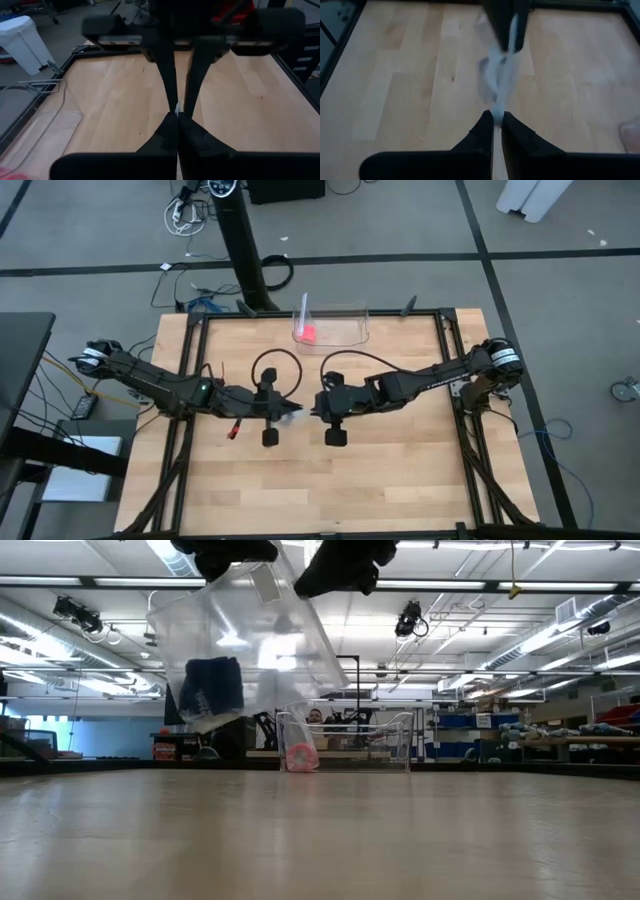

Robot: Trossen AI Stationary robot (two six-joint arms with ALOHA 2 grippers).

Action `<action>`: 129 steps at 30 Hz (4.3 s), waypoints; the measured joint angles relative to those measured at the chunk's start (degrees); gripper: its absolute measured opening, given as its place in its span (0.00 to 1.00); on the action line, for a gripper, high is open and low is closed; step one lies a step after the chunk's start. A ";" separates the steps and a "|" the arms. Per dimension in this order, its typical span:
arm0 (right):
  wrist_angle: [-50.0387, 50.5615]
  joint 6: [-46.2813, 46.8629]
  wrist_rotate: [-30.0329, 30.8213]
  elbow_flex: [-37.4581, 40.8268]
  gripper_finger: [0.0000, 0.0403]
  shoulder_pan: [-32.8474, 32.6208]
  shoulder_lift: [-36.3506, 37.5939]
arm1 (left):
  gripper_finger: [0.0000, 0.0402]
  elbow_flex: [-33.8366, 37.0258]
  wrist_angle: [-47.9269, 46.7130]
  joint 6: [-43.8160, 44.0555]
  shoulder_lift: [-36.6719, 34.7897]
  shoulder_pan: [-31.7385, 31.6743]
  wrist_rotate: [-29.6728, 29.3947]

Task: Roll bandage
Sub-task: Close the transparent zip bag, then put the packed rolled bandage into the transparent bin

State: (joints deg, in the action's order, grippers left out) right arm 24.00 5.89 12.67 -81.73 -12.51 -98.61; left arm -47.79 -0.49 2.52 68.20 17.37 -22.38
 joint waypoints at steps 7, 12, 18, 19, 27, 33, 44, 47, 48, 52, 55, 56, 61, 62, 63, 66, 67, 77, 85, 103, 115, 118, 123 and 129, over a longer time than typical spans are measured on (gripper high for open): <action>2.64 1.27 0.04 0.07 0.06 -0.87 -0.04 | 0.00 -0.20 0.92 -0.25 -0.69 -0.02 -0.25; 5.70 1.97 0.65 0.04 0.06 -0.99 -0.04 | 0.00 -0.20 0.72 -0.50 -2.11 0.00 -0.27; 9.70 3.13 0.88 0.09 0.06 -1.00 -0.09 | 0.00 -0.20 1.07 -0.61 -3.77 0.00 -0.44; 10.14 3.30 0.91 0.10 0.06 -1.04 -0.09 | 0.00 -0.20 1.08 -0.62 -3.94 0.00 -0.45; 12.94 3.93 0.96 0.13 0.09 -1.76 -0.15 | 0.00 -0.20 0.63 -0.60 -4.31 0.00 -0.42; 15.59 4.67 0.82 0.24 0.18 -3.33 -0.24 | 0.00 -0.24 -0.82 1.93 -4.40 0.00 -0.47; 20.67 6.69 7.69 0.20 0.29 -6.64 2.21 | 0.00 -0.20 -1.97 5.66 -4.29 -0.13 -7.34; 21.38 7.81 8.30 0.20 0.29 -6.77 3.11 | 0.00 -0.07 -1.89 6.04 -4.25 0.01 -10.45; 21.98 8.40 8.41 0.20 0.28 -6.87 3.27 | 0.00 0.12 -1.93 6.39 -4.26 0.00 -11.77; 25.23 9.91 8.51 0.30 0.28 -6.36 3.75 | 0.00 0.17 -2.77 6.84 -4.17 0.00 -18.11; 26.94 10.90 8.00 2.34 0.28 -3.62 3.82 | 0.00 0.18 -2.59 7.07 -4.17 0.00 -22.29; 26.52 10.89 6.80 3.72 0.27 -2.33 3.81 | 0.00 0.20 -2.45 7.04 -4.17 0.01 -23.99; 16.88 10.84 -3.44 11.96 0.24 4.48 3.88 | 0.00 0.20 -2.01 4.11 -3.29 0.00 -32.36; 14.07 11.16 -5.33 13.13 0.23 5.54 3.94 | 0.00 0.20 -2.00 2.79 -2.76 0.00 -34.17; 11.40 11.83 -7.05 14.03 0.22 6.48 4.18 | 0.00 0.21 -2.05 1.52 -2.18 0.00 -36.01; 3.08 14.36 -9.03 15.15 0.21 8.44 4.72 | 0.00 0.22 -1.59 -1.82 0.10 0.00 -41.13; 0.50 15.12 -9.05 15.17 0.21 8.91 4.83 | 0.00 0.22 -1.62 -3.54 1.07 0.00 -42.74; -14.79 22.03 -8.56 15.23 0.21 15.20 5.42 | 0.00 0.24 1.53 -18.66 12.96 1.24 -56.01; -23.06 4.57 -19.45 15.21 0.21 19.42 5.74 | 0.00 0.22 8.07 -23.01 15.74 4.69 -52.04; -15.08 -23.04 -10.82 15.23 0.35 10.26 10.50 | 0.00 -6.12 8.26 -23.95 12.90 6.40 -36.36; -11.36 -13.29 -11.31 15.19 0.42 10.03 18.63 | 0.00 -6.14 7.18 -22.64 12.90 6.38 -34.88; -11.92 -13.96 -9.47 15.21 0.46 9.95 16.79 | 0.00 -6.14 8.05 -22.64 12.90 6.38 -34.83; -13.77 -15.71 -8.80 15.21 0.47 9.54 13.08 | 0.00 -6.19 8.43 -22.64 12.90 6.38 -34.70; -14.77 -17.44 -3.35 15.21 0.36 9.24 11.54 | 0.00 -6.19 8.44 -22.66 12.90 6.38 -34.48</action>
State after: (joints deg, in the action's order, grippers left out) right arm 9.23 -11.55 9.32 -66.52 -3.27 -87.07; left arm -53.98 7.95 -20.14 81.10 23.75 -56.87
